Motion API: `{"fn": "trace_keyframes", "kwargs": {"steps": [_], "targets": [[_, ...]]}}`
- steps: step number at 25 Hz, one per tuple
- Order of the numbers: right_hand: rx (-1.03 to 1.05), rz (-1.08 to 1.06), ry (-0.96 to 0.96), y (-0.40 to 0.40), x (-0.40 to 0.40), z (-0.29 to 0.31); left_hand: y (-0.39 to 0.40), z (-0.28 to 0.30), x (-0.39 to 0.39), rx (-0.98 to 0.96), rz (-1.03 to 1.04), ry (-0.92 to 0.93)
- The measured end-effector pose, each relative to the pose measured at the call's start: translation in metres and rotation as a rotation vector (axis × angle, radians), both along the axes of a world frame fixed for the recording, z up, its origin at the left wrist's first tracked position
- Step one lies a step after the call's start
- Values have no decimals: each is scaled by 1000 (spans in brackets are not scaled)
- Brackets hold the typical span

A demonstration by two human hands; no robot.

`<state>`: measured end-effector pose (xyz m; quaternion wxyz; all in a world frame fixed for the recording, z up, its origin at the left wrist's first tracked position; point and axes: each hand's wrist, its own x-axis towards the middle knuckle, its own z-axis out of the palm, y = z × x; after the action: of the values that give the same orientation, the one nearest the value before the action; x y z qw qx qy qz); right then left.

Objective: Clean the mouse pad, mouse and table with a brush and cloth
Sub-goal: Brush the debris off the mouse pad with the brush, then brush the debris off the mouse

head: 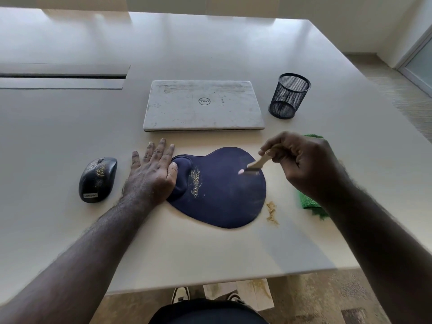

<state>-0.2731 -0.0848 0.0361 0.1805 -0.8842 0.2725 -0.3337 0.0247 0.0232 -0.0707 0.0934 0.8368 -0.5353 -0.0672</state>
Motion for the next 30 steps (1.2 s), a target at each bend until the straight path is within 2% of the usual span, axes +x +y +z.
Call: {"fn": "trace_keyframes", "kwargs": {"steps": [3, 6, 10, 12, 14, 17, 19, 21, 23, 25, 27, 30], "targets": [[-5, -76, 34, 3, 2, -6, 0, 1, 0, 2, -1, 2], [65, -15, 57, 7, 0, -4, 0, 2, 0, -3, -7, 4], [12, -23, 52, 5, -2, 0, 1, 3, -2, -20, -12, 38], [97, -31, 66, 7, 0, 1, 2, 7, -2, -52, -24, 43], [226, -20, 7, 9, 7, 6, 7, 14, -3, -123, -60, 38], [250, -5, -109, 15, 28, 14, 23, 32, 0, -318, -95, 60], [275, 7, -190, 23, 50, 17, 37, 48, 16, -455, -62, 119], [348, 41, -294, 33, 76, 19, 53, 62, 45, -506, -15, 186], [424, 97, -356, 44, 105, 19, 73, 73, 82, -405, 5, 246], [461, 145, -351, 56, 134, 18, 93, 76, 118, -188, -5, 218], [426, 149, -263, 64, 159, 13, 107, 75, 146, 34, -31, 128], [265, 131, -100, 76, 188, 6, 112, 68, 165, 252, -82, 166]]}}
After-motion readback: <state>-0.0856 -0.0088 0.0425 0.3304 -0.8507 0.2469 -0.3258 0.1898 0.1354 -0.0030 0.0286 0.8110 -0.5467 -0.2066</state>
